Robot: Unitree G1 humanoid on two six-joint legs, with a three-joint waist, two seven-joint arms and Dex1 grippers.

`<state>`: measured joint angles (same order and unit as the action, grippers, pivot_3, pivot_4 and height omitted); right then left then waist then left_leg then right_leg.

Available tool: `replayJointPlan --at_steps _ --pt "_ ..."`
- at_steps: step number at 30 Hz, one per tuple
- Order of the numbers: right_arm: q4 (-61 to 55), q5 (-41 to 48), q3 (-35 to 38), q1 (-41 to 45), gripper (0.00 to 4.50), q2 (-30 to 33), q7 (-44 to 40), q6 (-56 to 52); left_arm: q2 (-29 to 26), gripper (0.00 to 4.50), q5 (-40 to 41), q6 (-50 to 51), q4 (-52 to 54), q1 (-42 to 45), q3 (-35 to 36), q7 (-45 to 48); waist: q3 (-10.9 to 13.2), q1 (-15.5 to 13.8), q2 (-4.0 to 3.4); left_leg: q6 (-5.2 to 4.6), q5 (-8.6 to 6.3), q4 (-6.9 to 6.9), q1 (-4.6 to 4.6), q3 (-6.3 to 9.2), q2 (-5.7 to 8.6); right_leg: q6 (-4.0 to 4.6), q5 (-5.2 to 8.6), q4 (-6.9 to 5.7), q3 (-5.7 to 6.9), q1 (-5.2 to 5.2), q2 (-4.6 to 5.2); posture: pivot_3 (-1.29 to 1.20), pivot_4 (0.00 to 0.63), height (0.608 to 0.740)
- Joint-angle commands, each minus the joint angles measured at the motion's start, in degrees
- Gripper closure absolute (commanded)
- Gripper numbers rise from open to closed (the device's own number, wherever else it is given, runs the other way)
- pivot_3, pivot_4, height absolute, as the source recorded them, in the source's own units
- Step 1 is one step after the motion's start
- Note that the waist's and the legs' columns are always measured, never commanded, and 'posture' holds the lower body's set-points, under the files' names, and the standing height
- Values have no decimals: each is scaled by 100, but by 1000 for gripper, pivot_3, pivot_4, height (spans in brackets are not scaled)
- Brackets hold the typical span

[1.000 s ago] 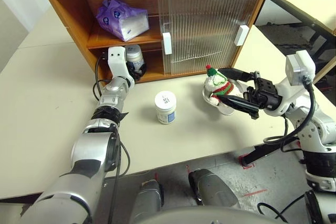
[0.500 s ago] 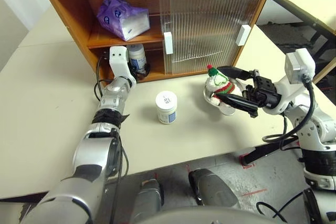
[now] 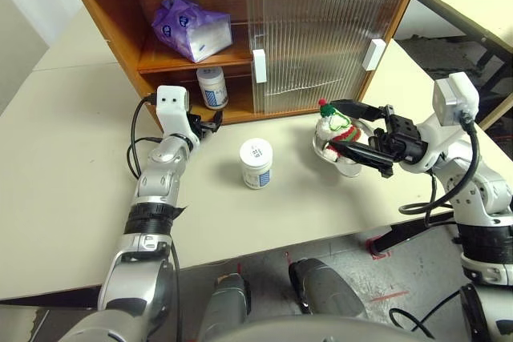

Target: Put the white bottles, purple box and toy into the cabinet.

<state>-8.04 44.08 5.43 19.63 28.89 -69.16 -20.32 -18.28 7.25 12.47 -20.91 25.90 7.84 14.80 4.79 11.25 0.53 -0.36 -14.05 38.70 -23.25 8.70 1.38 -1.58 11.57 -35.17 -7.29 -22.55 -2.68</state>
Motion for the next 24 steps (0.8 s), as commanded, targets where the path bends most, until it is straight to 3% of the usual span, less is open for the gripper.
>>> replayJointPlan --at_steps 1,6,9,24 --pt "34 -57 -41 20 0 -9 -54 45 -63 1714 -102 -13 99 -63 2 -87 0 -18 0 0 0 0 0 3 0 3 -1 0 -1 0 4 -259 80 740" --pt "21 -62 -61 45 0 -22 -34 36 -119 3574 -300 -214 -271 210 -42 -272 -1 -46 -1 0 0 -3 -1 10 -1 33 -14 0 5 -1 28 -261 79 740" --pt "-19 -57 -57 33 0 -17 -15 25 -96 4471 -430 -349 -622 432 -90 -382 -1 -68 -1 -1 1 -3 -1 12 -1 52 -25 0 7 -1 36 -267 79 740" --pt "-190 -17 -18 -23 0 36 142 -41 -85 4471 -996 -1029 -2278 1433 -427 -825 -1 -156 -2 -15 32 -9 6 33 -1 13 -10 -15 12 8 44 -287 72 740"
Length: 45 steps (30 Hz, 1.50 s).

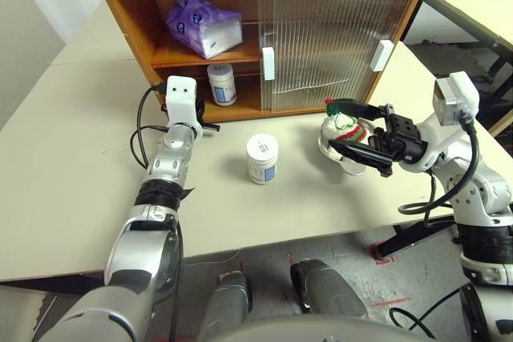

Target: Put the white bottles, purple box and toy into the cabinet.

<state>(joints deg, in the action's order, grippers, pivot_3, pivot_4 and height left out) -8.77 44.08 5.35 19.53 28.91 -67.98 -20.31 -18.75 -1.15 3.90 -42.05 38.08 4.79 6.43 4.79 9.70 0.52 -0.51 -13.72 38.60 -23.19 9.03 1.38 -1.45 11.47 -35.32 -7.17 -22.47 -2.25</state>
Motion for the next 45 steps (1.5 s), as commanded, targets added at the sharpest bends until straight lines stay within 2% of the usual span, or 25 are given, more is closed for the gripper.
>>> replayJointPlan --at_steps 1,9,17,22,28,39,45 --pt "-120 -18 -15 -9 0 31 31 -40 -40 4471 -189 -213 -209 243 -143 -6 0 -1 0 2 1 0 -1 1 1 0 0 0 0 0 0 -288 71 740" --pt "-119 -15 -31 43 0 21 67 -43 -76 4471 -387 -392 -327 362 -344 -6 0 -24 0 -1 30 -3 -19 15 30 -2 -1 1 0 -2 0 -286 71 740" --pt "-47 -41 -72 77 0 -2 34 -20 -76 4471 -709 -413 242 -11 -665 -9 0 -55 0 -2 37 -3 -40 17 35 -7 2 9 -1 -8 5 -276 69 740" --pt "31 -76 -88 86 0 -5 -28 18 -311 4471 -1215 -612 419 -91 -1062 18 -1 -14 0 -18 23 -3 -39 -14 42 -17 7 13 9 -14 -1 -272 70 740" --pt "48 -112 -82 41 0 -3 -74 65 -482 4471 -1281 -698 99 99 -1018 -18 -2 3 -2 -26 14 -22 -40 -30 39 10 0 14 7 -21 -9 -274 68 740" --pt "-14 -139 -12 -49 0 18 -64 112 -570 4471 -1389 -883 -497 447 -1135 -1 -3 41 0 -46 19 -16 -40 -17 38 -2 -6 13 2 -18 4 -310 56 740" --pt "-95 -158 15 -54 0 26 3 112 -591 4471 -1493 -1172 -996 748 -1193 -17 -9 187 -2 -50 21 -10 -39 -20 38 -7 -8 12 2 -15 3 -328 51 740"
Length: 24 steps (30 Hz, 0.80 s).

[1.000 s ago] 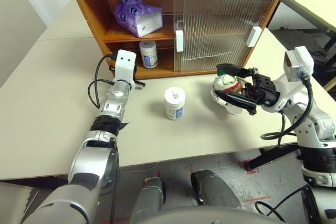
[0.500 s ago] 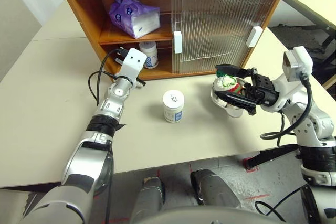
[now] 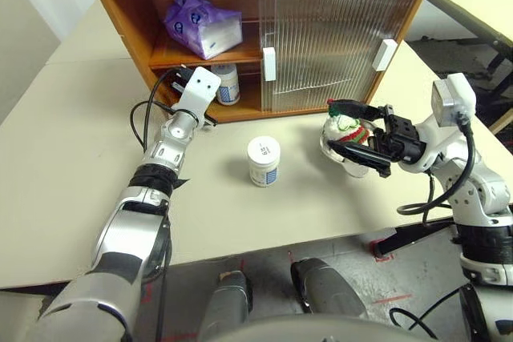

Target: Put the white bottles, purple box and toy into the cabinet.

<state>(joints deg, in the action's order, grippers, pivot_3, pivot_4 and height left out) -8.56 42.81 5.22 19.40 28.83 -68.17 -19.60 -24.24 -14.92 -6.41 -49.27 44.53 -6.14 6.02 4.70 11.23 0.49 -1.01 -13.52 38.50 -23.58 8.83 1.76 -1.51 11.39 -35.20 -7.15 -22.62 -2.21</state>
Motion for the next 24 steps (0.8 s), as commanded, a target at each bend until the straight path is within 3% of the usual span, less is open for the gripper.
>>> replayJointPlan --at_steps 1,24 --pt "-134 -20 36 -51 0 39 34 32 -43 4471 -131 -182 -369 152 -105 23 -1 63 1 0 0 0 0 -2 1 -1 0 0 0 0 0 -328 51 740" --pt "-232 8 43 -92 0 80 135 0 262 4471 -207 -849 -1344 912 -345 200 -4 317 3 -14 10 38 -5 -32 53 -71 12 -3 3 15 -3 -336 47 740"
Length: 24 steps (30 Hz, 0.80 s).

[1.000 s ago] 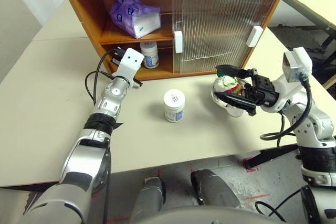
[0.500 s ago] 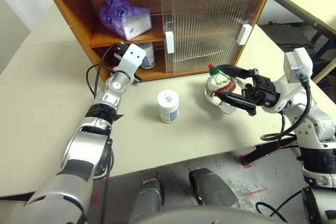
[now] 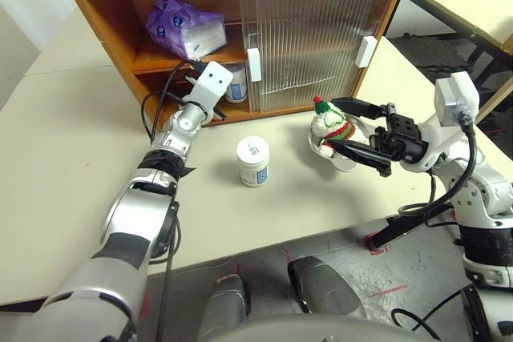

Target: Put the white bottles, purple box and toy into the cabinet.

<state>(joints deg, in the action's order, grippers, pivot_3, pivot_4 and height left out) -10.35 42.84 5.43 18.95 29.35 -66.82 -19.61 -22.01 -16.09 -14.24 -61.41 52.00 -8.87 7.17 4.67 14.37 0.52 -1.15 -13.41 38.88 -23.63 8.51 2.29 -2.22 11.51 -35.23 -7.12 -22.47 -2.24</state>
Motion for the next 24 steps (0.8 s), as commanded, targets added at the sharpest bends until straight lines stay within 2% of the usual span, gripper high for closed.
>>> replayJointPlan --at_steps 1,6,11,15,18,21,24 --pt "-50 3 19 -43 0 26 -2 4 54 4471 -75 -63 -149 188 -70 89 0 7 0 -1 0 1 -2 0 1 -2 0 0 0 0 1 -336 47 740" --pt "-12 -5 12 -4 0 25 -21 14 83 4471 38 -56 -168 190 -7 159 -2 34 -1 -2 1 1 -2 -3 4 -6 0 0 -2 0 2 -330 44 740" --pt "-8 2 -3 17 0 17 -31 1 -63 4471 314 43 254 -211 197 380 -6 46 -7 -2 3 2 -2 -9 5 -10 -2 0 -1 1 1 -315 48 740" --pt "21 1 -2 20 0 31 -61 -6 -238 4471 765 484 1549 -1074 536 776 -9 72 -12 -1 4 2 0 -13 5 -10 -3 -4 0 0 -1 -311 54 740" --pt "130 -52 -32 76 0 53 -124 22 -342 4471 1282 1266 3223 -2103 876 1158 -14 80 -13 1 6 1 0 -17 5 -9 -3 -5 2 0 -3 -307 57 740" --pt "193 -79 -61 115 0 61 -181 29 -403 3884 1696 1939 4616 -2878 1168 1367 -16 51 -8 4 7 4 -3 -16 8 -6 -5 -5 4 0 -3 -291 63 740" --pt "292 -152 -116 192 0 110 -282 51 -318 2840 2909 2889 6108 -3651 1684 1807 -18 6 -7 9 10 4 -1 -5 14 21 -21 -6 3 0 0 -283 66 740"
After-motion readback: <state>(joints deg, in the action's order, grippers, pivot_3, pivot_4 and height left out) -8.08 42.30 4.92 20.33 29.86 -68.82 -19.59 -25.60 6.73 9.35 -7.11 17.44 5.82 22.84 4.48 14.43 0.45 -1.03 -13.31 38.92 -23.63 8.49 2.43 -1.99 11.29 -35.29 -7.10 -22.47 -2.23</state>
